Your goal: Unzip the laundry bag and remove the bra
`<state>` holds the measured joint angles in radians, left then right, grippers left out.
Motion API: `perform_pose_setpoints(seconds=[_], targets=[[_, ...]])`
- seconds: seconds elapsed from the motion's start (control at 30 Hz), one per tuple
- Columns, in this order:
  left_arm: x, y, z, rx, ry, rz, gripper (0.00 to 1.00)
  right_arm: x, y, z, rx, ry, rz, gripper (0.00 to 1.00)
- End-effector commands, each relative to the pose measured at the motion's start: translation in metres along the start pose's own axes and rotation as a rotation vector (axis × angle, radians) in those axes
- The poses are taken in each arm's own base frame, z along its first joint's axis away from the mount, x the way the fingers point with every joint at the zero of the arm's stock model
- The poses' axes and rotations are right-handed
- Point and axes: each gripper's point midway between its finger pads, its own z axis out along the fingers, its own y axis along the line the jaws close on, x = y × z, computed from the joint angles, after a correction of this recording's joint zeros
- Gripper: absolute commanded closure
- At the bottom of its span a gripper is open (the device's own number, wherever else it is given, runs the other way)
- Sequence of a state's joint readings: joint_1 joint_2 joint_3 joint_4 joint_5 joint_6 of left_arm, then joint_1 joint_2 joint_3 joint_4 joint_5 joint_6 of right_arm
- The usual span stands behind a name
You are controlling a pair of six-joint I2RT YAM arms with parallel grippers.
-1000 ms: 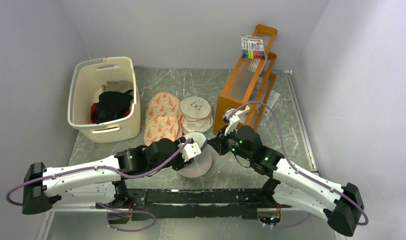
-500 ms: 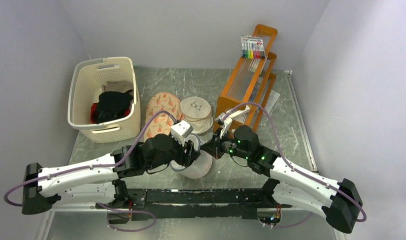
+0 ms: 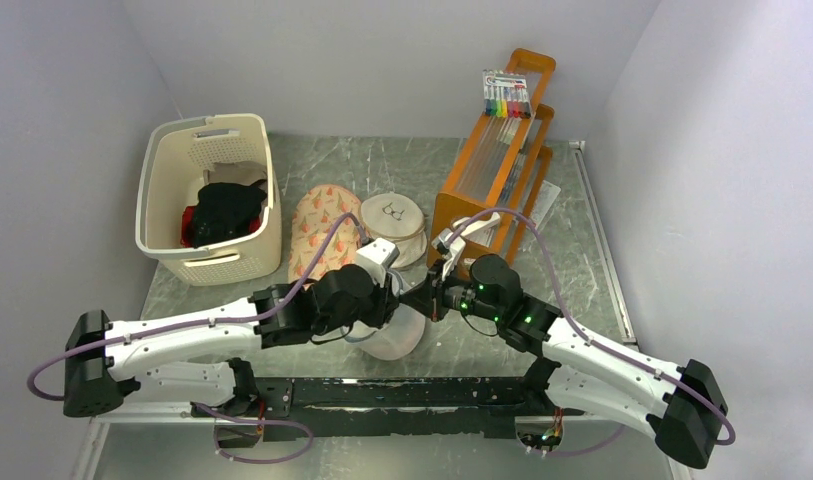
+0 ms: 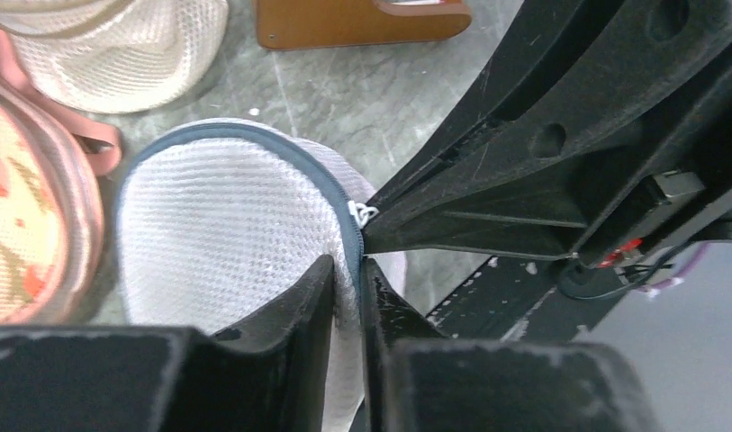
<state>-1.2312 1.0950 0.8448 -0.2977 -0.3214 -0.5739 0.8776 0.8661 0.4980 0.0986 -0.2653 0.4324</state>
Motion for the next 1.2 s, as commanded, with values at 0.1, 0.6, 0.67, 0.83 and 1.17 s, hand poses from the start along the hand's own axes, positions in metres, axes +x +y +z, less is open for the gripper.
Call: perform_pose_setpoints(seconds=[0.1, 0.6, 0.67, 0.83, 1.17], targets=[[-0.012, 0.025, -0.013, -0.143, 0.02, 0.102, 0.93, -0.005, -0.006, -0.002, 0.053, 0.014, -0.031, 1.0], [0.009, 0.051, -0.046, -0.138, 0.031, 0.152, 0.93, 0.01, -0.083, -0.013, 0.445, 0.048, 0.079, 1.0], [0.016, 0.053, -0.046, -0.135, 0.044, 0.143, 0.93, 0.001, -0.062, -0.011, 0.32, 0.004, 0.037, 1.0], [0.022, 0.034, -0.044, -0.044, 0.1, 0.154, 0.73, -0.003, -0.006, -0.006, -0.011, -0.012, -0.024, 1.0], [0.001, 0.008, -0.023, -0.013, 0.12, 0.209, 0.46, 0.0, 0.027, 0.001, -0.189, 0.014, -0.033, 1.0]])
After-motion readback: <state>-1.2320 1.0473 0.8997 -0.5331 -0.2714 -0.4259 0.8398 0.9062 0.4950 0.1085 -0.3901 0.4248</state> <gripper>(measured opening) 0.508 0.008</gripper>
